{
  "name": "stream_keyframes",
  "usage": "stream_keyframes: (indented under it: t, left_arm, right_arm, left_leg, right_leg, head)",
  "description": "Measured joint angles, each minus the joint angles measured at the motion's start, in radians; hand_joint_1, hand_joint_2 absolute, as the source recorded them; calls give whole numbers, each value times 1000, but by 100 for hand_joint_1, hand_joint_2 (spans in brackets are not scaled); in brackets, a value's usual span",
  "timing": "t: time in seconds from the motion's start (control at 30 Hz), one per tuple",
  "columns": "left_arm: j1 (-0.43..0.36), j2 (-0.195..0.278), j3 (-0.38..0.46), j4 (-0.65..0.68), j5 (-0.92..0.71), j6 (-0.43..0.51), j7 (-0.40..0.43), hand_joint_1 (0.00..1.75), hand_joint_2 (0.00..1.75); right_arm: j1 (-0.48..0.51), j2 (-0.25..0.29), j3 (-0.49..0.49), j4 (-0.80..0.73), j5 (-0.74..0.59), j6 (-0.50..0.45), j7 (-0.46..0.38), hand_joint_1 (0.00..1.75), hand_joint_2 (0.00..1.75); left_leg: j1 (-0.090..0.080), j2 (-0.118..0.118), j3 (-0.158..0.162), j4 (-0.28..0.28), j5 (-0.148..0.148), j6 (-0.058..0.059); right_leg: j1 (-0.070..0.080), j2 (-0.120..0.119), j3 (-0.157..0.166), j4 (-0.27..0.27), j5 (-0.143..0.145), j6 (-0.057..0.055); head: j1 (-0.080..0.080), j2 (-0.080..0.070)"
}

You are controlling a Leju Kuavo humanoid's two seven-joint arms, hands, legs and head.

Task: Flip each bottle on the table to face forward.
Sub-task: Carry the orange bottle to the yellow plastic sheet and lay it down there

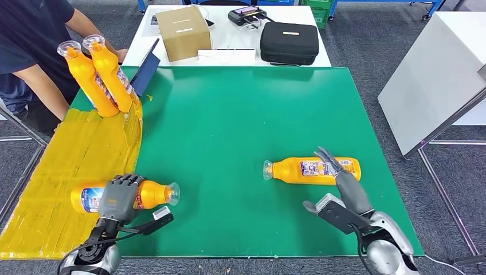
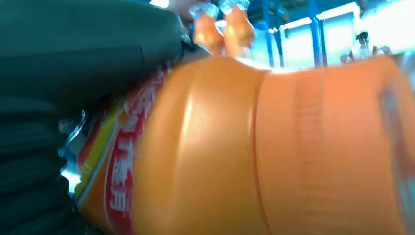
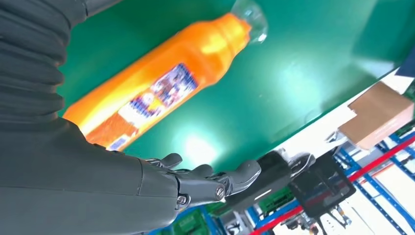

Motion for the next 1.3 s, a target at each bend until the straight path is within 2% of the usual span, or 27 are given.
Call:
stream_keyframes:
  t: [0.03, 0.23, 0.4, 0.6, 0.87, 1.07, 1.17, 1.3]
  left_arm:
    - [-17, 7, -5, 34, -6, -8, 5, 0, 0]
    - [-119, 41, -23, 201, 20, -89, 3, 0, 0]
    - [-153, 53, -25, 269, 52, -112, -19, 0, 0]
    - [-167, 69, -26, 280, 248, -202, -196, 0, 0]
    - [-177, 78, -41, 222, 561, -421, -352, 0, 0]
    - [-144, 72, -48, 122, 835, -585, -439, 0, 0]
    - [-113, 59, -34, 36, 974, -649, -464, 0, 0]
    - [-78, 39, -12, -81, 1057, -693, -461, 0, 0]
  right_arm:
    - [0, -9, -6, -1, 0, 1, 0, 0, 175]
    - [-6, -46, -25, -2, 11, 9, 7, 0, 175]
    - [-6, -60, -32, -2, 17, 12, 12, 0, 175]
    - [-46, -82, -29, 44, 70, 52, 60, 0, 175]
    - [-212, -91, 13, 258, 136, 66, 118, 0, 175]
    - [-343, -81, 56, 445, 176, 64, 141, 0, 175]
    - [-400, -67, 82, 540, 208, 61, 149, 0, 175]
    - [-442, -44, 115, 640, 236, 62, 151, 0, 175]
  left_leg:
    - [0, -1, 0, 0, 0, 0]
    - [0, -7, 8, -1, 0, 0]
    - [0, -7, 12, -1, 1, 0]
    - [-1, -9, 14, -1, 2, 1]
    - [-1, -13, 13, -1, 8, 2]
    - [-1, -9, 8, 0, 10, 3]
    - [0, -9, 3, 0, 10, 3]
    - [0, -9, -2, 0, 10, 3]
  right_leg:
    - [0, -1, 1, 0, 0, 0]
    - [0, -5, 10, 0, -1, 0]
    - [0, -5, 14, 0, -1, 0]
    - [-1, -8, 17, 0, -1, 0]
    - [-1, -12, 18, 0, 1, 1]
    - [-1, -10, 12, 0, 5, 1]
    - [-1, -10, 7, 0, 5, 1]
    - [-1, -10, 2, 1, 5, 1]
  head:
    - [0, 0]
    - [0, 0]
    - [0, 0]
    - [0, 0]
    - [0, 0]
    - [0, 0]
    - [0, 0]
    - [0, 0]
